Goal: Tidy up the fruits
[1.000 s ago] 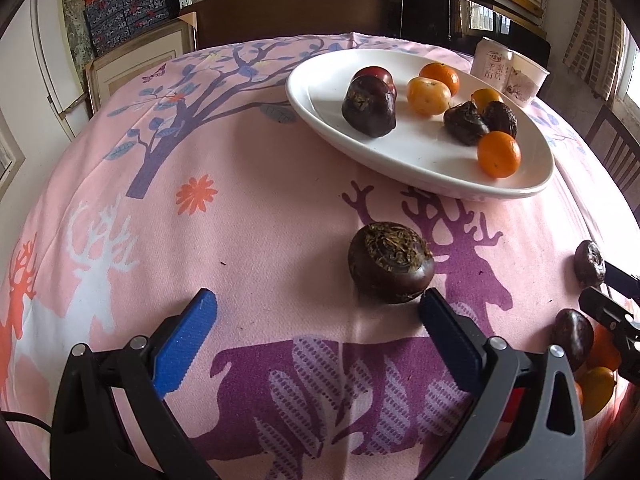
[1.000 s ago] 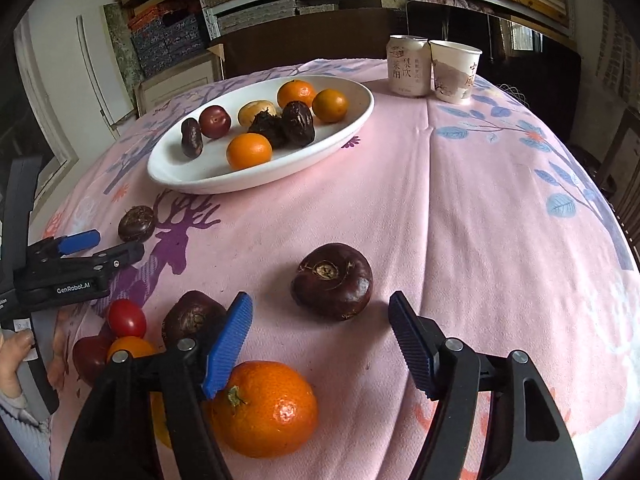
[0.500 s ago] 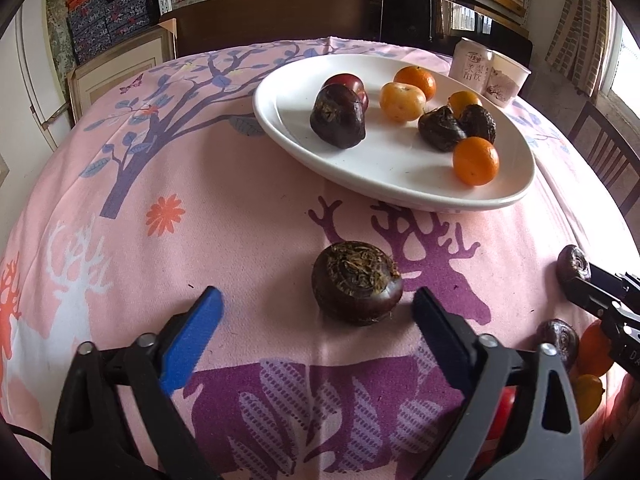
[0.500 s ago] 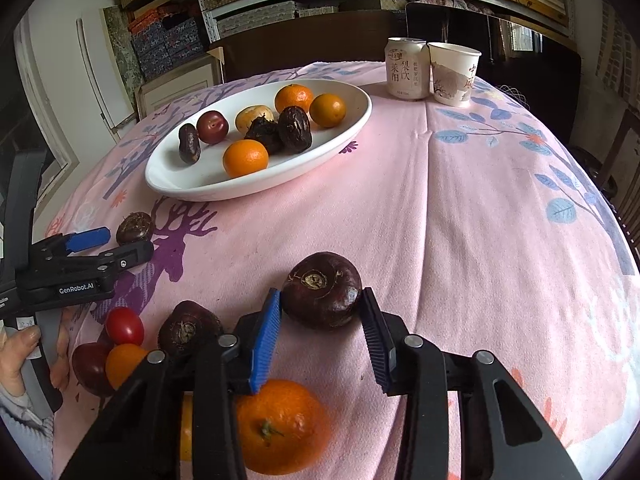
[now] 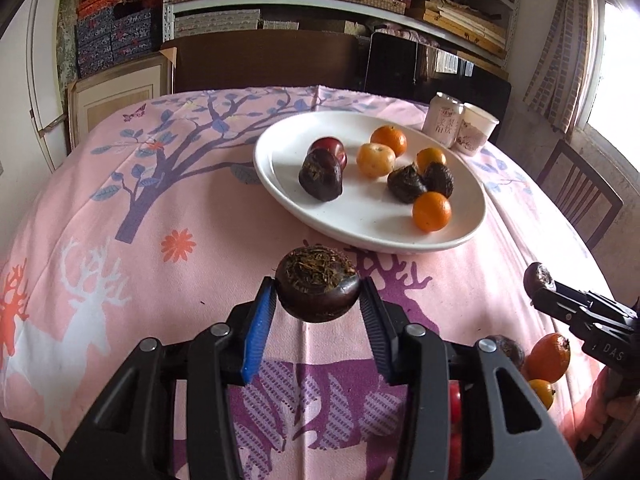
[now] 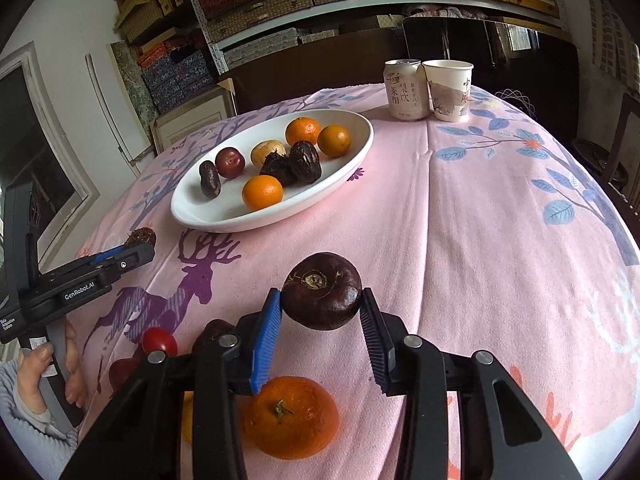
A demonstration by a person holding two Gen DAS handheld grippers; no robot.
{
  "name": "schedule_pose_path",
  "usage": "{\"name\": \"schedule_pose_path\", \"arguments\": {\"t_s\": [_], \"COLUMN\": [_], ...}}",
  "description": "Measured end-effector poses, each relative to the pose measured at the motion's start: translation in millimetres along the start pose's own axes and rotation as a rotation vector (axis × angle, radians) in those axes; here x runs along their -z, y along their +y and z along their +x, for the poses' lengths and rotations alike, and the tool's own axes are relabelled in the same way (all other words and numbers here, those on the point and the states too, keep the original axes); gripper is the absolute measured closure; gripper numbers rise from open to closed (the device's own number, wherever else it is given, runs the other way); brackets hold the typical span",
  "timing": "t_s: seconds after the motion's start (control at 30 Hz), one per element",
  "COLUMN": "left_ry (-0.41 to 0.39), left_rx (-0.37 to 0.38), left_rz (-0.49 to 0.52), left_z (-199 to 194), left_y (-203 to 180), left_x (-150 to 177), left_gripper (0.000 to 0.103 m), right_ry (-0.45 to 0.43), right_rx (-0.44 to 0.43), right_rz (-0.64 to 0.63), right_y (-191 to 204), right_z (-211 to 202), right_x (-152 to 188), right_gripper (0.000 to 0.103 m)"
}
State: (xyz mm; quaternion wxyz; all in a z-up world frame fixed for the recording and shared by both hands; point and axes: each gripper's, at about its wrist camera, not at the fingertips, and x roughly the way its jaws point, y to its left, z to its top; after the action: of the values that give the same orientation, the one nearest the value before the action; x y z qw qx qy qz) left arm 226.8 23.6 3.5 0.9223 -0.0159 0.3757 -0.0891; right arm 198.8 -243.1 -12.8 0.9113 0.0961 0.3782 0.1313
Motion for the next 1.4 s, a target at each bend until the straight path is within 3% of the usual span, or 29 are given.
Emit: {"name": "schedule_pose_path", "arguments": {"t_s": [0.17,0.4,0.53,0.57,0.6,0.67,0.77,0.83,0.97,1.4], "left_ry": [-0.041,-0.051,-0.065,-0.059,-0.047,-0.023,0.004,0.012,-0.001,0.05], "left_rx": [-0.009,-0.02,-0.022,-0.022,-0.036,-0.056,-0.025,-0.009,-0.045,-0.099], "left_rz": [0.02,0.034,0.031,0.036,0.051,0.071,0.001,-0.023,0.0,0.032], "left_z": [-8,15,32,37,42,50,51,46,32,35], "left_y": [-4,-12,-15,-15,-14,-9,9,15,15,15], "left_x": [-25,-66,-79,-78,-75,-70,-66,-62,-48,-19], "left_gripper": [0.06,0.059,0.029,0.022,0.022,0.022,0.018,0.017,0.011,0.009], "right_ry": [-0.014,-0.023,-0.012,-0.01,-0.002,0.043,0.015,-0.002,-0.022,-0.025], "right_rx": [-0.106,-0.097,-0.091,-0.096,-0.097,-0.092,-0.103,-0.125,-0.138,-0.13], "right_rz": [0.041,-0.053,-0.089,-0.088,-0.084,-0.104,-0.061,-0.053,-0.022,0.077], "right_y": [5,44,64,65,65,64,55,52,45,13], "right_z": [-8,12,47,57,64,73,61,52,42,29], "right_x": [-20,-73,-88,-90,-89,-84,-82,-83,-82,-66], "right_gripper": [0.063,0.063,0.063,0.061,0.061,0.047,0.039,0.038,0.032,0.022]}}
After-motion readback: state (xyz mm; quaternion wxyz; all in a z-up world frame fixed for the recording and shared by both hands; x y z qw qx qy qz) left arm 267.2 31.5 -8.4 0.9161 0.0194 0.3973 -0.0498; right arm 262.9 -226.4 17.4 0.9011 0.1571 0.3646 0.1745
